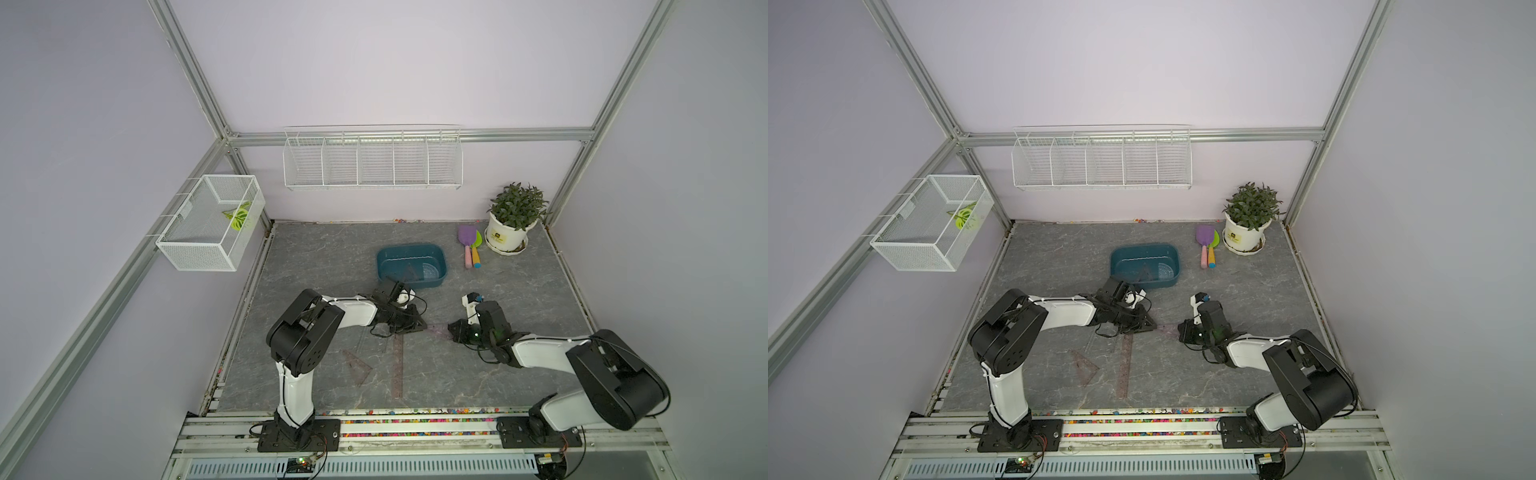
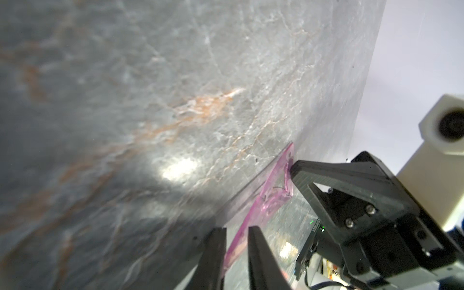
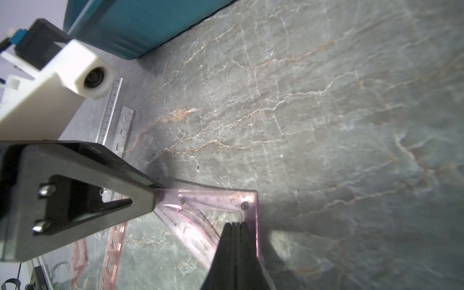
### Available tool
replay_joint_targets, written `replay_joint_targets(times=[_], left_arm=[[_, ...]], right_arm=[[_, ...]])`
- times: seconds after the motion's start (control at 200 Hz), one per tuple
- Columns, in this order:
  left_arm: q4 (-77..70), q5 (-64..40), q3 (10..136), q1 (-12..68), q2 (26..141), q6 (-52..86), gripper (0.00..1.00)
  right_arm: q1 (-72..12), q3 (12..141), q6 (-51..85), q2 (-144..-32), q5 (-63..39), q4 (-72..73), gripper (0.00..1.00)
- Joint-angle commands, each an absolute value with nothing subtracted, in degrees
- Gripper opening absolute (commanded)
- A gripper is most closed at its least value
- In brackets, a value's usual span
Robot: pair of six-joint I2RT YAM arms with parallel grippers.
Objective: Put the scattered rulers into the storage box
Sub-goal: Pick up the ruler from the center of the board, then place the ruler in the storage box.
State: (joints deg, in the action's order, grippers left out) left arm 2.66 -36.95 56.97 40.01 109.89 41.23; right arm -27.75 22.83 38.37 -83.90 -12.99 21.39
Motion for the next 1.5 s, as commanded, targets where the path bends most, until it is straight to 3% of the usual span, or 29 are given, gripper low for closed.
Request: replay_joint_targets(times=[0.0,0.12,0.375,0.605,1.09,1.495], left_arm=[[4.1,-36.2,56.0,40.0,109.1,40.1,0.13],[4.1,-36.7,55.6,40.0,107.0,39.4,0.00],[6.3,-39.1,58.4,39.7,100.4,37.7,0.00],[11.7,-42.0,67.9,33.4,97.2,36.1,0.00],[25.1,-44.5,98.1,24.7,119.2,30.6,0.00],[29.6,-44.1,107.3,23.7,129.9,29.3,0.00]], right_arm=[[-27.3,21.2,38.5,-82.7,-11.6,12.4,0.04],[-26.4,22.8,37.8,-78.2,-11.9,8.5,0.06],[-21.2,25.2,34.9,-65.2,-10.9,-2.7,0.09],[-19.2,26.8,34.0,-66.4,-11.9,-2.8,0.09],[-19.2,31.8,35.1,-79.4,-18.7,5.4,0.08],[-19.2,33.1,35.5,-83.9,-22.1,9.0,0.08]])
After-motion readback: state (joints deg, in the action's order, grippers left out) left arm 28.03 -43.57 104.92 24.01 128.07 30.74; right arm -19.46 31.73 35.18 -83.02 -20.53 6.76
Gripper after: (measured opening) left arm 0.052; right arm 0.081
